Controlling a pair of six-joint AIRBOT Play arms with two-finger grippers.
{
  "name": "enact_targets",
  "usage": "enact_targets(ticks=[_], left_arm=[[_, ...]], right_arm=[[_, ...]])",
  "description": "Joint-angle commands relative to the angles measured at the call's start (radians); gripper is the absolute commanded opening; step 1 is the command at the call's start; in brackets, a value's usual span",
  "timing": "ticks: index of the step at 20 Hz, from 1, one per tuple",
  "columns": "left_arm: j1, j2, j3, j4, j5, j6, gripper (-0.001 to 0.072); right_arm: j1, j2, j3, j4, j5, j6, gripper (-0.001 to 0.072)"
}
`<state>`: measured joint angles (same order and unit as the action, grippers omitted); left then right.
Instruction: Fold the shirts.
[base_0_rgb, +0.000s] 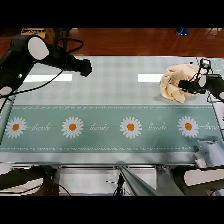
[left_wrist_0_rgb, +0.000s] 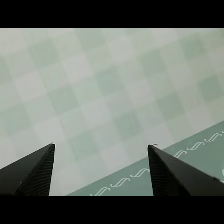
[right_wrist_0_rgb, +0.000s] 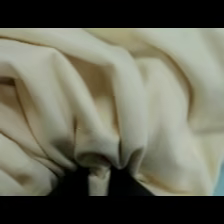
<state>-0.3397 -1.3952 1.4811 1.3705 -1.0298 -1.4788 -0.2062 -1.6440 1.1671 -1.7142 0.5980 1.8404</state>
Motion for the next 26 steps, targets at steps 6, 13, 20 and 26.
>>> enact_targets(ticks=[6, 13, 20, 26], left_arm=[[0.0, 0.075, 0.097, -0.009, -0.003, 0.0, 0.072], [0.001, 0.327, 0.24, -0.008, -0.109, 0.0, 0.072], [0.001, 0.482, 0.237, 0.071, -0.452, -0.058, 0.0716], [0.001, 0.482, 0.112, 0.078, -0.552, -0.06, 0.0716]], right_arm=[[0.017, 0.28, 0.131, 0.066, 0.048, -0.226, 0.003], [0.017, 0.821, 0.241, 0.455, 0.055, -0.389, 0.003], [0.017, 1.012, 0.241, 0.865, 0.397, -0.431, 0.0029], [0.038, 0.876, 0.172, 0.913, 0.626, -0.457, 0.0029]])
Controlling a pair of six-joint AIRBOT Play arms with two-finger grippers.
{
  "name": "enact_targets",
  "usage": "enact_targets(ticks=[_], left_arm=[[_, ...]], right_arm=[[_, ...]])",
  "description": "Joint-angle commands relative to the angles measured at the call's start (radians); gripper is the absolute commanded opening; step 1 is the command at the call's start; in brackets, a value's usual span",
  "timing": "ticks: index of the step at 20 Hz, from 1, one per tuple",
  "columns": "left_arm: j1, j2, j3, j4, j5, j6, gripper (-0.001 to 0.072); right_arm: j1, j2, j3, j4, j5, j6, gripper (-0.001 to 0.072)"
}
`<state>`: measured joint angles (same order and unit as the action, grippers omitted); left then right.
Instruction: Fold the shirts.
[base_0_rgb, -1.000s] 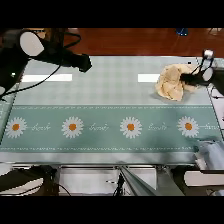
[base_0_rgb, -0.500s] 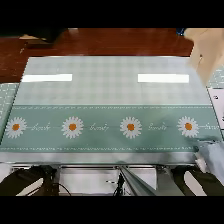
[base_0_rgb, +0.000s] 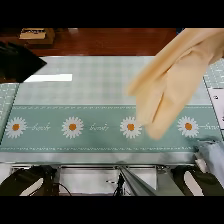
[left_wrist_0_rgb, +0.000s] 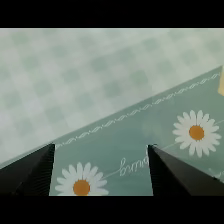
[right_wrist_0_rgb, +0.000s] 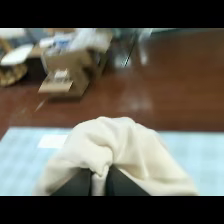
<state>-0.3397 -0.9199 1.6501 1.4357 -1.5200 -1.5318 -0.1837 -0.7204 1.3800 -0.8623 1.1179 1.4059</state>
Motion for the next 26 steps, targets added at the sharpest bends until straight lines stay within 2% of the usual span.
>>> enact_targets(ticks=[1, 3, 6, 8, 10, 12, 13, 15, 17, 18, 19, 21, 23, 26], left_arm=[[0.001, 0.006, -0.095, 0.013, -0.062, -0.007, 0.0716], [0.001, 0.006, -0.175, 0.013, -0.062, -0.007, 0.0716], [0.001, 0.006, -0.29, 0.013, -0.059, -0.003, 0.0715], [0.001, 0.007, -0.349, 0.013, -0.059, 0.01, 0.0715], [0.001, 0.006, -0.391, 0.013, -0.053, 0.013, 0.0714], [0.001, 0.006, -0.418, 0.013, -0.039, 0.013, 0.0714], [0.001, 0.006, -0.43, 0.013, -0.027, 0.013, 0.0715], [0.005, 0.006, -0.449, 0.013, 0.002, 0.013, 0.0715], [0.023, 0.005, -0.473, 0.011, 0.048, 0.012, 0.0715], [0.031, 0.002, -0.492, 0.002, 0.075, 0.012, 0.0715], [0.039, 0.0, -0.523, -0.022, 0.109, 0.013, 0.0715], [0.048, -0.008, -0.603, -0.095, 0.176, 0.013, 0.0715], [0.048, -0.032, -0.696, -0.181, 0.235, 0.032, 0.0715], [0.048, -0.104, -0.783, -0.37, 0.279, 0.113, 0.0717]], right_arm=[[0.072, -0.074, -0.077, 0.046, 0.095, -0.034, 0.003], [0.267, -0.131, -0.158, -0.018, 0.031, -0.034, 0.0029], [0.621, -0.256, -0.265, -0.192, -0.18, 0.003, 0.003], [0.808, -0.388, -0.283, -0.285, -0.271, 0.09, 0.003], [0.908, -0.507, -0.283, -0.317, -0.32, 0.163, 0.0045], [0.939, -0.579, -0.282, -0.308, -0.367, 0.162, 0.0471], [0.93, -0.581, -0.278, -0.313, -0.366, 0.161, 0.05], [0.87, -0.539, -0.248, -0.353, -0.294, 0.145, 0.05], [0.773, -0.452, -0.211, -0.476, -0.167, 0.118, 0.0506], [0.718, -0.401, -0.205, -0.556, -0.112, 0.119, 0.0566], [0.651, -0.349, -0.205, -0.642, -0.055, 0.12, 0.0589], [0.496, -0.281, -0.206, -0.774, 0.051, 0.119, 0.0589], [0.331, -0.261, -0.219, -0.787, 0.098, 0.108, 0.0589], [0.11, -0.262, -0.285, -0.684, 0.091, 0.053, 0.0589]])
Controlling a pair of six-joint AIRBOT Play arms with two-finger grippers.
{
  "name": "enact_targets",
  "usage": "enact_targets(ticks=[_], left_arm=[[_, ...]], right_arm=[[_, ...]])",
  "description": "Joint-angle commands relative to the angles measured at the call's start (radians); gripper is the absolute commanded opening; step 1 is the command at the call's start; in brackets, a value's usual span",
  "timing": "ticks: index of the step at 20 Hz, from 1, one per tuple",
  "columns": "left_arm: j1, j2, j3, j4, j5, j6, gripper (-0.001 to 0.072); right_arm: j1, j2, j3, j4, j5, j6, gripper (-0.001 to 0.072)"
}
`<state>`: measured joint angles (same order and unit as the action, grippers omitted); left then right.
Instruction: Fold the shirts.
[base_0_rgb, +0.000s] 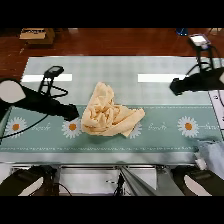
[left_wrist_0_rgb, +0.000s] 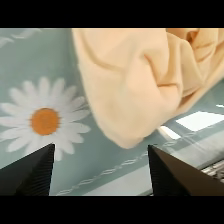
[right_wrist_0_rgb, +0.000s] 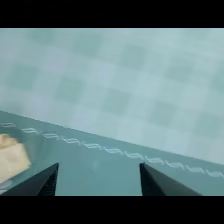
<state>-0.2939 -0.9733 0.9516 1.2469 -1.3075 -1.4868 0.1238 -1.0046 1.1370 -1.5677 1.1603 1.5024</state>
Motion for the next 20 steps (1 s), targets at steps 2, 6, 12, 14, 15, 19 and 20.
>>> enact_targets(ticks=[2, 6, 12, 14, 15, 19, 20], left_arm=[[-0.002, -0.1, -0.089, -0.286, 0.109, 0.132, 0.0717], [-0.006, -0.234, -0.089, -0.299, 0.18, 0.144, 0.0717], [-0.011, -0.389, -0.089, -0.298, 0.102, 0.17, 0.0114], [-0.011, -0.381, -0.086, -0.298, 0.101, 0.19, 0.0051], [-0.011, -0.373, -0.085, -0.298, 0.101, 0.193, 0.0049], [-0.011, -0.333, -0.085, -0.298, 0.101, 0.201, 0.0035], [-0.011, -0.324, -0.085, -0.298, 0.101, 0.201, 0.0035]], right_arm=[[-0.294, 0.023, -0.108, 0.09, 0.026, -0.064, 0.0589], [-0.37, 0.023, -0.238, 0.2, 0.0, -0.097, 0.0589], [-0.369, 0.023, -0.404, 0.485, -0.039, -0.185, 0.0589], [-0.369, 0.023, -0.463, 0.616, -0.082, -0.215, 0.0589], [-0.367, 0.023, -0.493, 0.683, -0.112, -0.229, 0.0589], [-0.206, -0.068, -0.549, 0.797, -0.236, -0.233, 0.059], [-0.148, -0.107, -0.549, 0.829, -0.282, -0.233, 0.0595]])
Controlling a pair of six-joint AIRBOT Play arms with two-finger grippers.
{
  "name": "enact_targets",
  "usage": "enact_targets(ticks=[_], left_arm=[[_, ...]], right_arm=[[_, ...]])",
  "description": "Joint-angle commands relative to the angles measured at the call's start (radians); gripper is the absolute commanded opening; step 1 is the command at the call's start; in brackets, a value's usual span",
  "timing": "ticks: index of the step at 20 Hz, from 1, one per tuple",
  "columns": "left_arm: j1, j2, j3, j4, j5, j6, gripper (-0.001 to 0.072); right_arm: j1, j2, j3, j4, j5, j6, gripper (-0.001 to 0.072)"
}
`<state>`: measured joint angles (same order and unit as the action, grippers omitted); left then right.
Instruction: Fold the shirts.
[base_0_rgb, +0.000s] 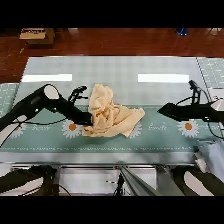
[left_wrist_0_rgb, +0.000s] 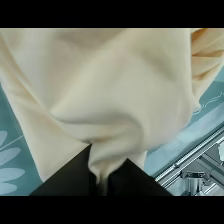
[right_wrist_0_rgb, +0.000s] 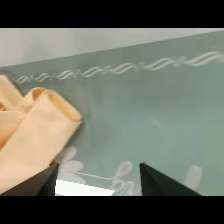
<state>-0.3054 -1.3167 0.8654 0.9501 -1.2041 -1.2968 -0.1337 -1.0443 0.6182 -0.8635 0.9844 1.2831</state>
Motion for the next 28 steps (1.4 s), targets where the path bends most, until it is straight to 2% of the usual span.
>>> enact_targets(ticks=[1, 4, 7, 8, 9, 11, 12, 14, 17, 20, 24, 28], left_arm=[[0.0, 0.027, 0.001, -0.001, -0.003, 0.014, 0.0035], [0.0, 0.043, 0.001, -0.001, -0.011, 0.015, 0.0035], [0.0, 0.055, 0.001, -0.005, -0.011, 0.052, 0.0035], [0.0, 0.055, 0.001, -0.012, -0.01, 0.059, 0.0035], [0.0, 0.055, 0.001, -0.019, -0.007, 0.059, 0.0035], [0.0, 0.062, 0.002, -0.034, -0.001, 0.06, 0.0035], [0.002, 0.072, 0.01, -0.035, -0.003, 0.059, 0.0035], [0.015, 0.118, 0.055, -0.034, -0.005, 0.059, 0.0035], [0.103, 0.241, 0.192, -0.034, -0.045, 0.059, 0.0035], [0.233, 0.367, 0.367, -0.035, -0.064, 0.05, 0.0035], [0.274, 0.475, 0.576, -0.035, -0.065, 0.003, 0.0035], [0.272, 0.548, 0.778, -0.108, -0.065, -0.025, 0.0035]], right_arm=[[0.169, -0.108, -0.03, 0.169, -0.169, -0.013, 0.0595], [0.289, -0.216, -0.03, 0.294, -0.311, -0.013, 0.0595], [0.362, -0.272, -0.03, 0.378, -0.381, -0.032, 0.0585], [0.384, -0.277, -0.03, 0.397, -0.412, -0.033, 0.0531], [0.406, -0.276, -0.029, 0.407, -0.455, -0.033, 0.041], [0.416, -0.273, -0.026, 0.446, -0.48, -0.055, 0.0063], [0.407, -0.263, -0.017, 0.439, -0.457, -0.07, 0.0035], [0.364, -0.2, 0.023, 0.383, -0.372, -0.121, 0.0031], [0.241, -0.027, 0.116, 0.248, -0.199, -0.118, 0.0031], [0.118, 0.182, 0.249, 0.218, -0.05, -0.104, 0.0031], [0.066, 0.38, 0.461, 0.205, -0.082, -0.038, 0.003], [0.067, 0.438, 0.695, 0.108, -0.091, 0.086, 0.003]])
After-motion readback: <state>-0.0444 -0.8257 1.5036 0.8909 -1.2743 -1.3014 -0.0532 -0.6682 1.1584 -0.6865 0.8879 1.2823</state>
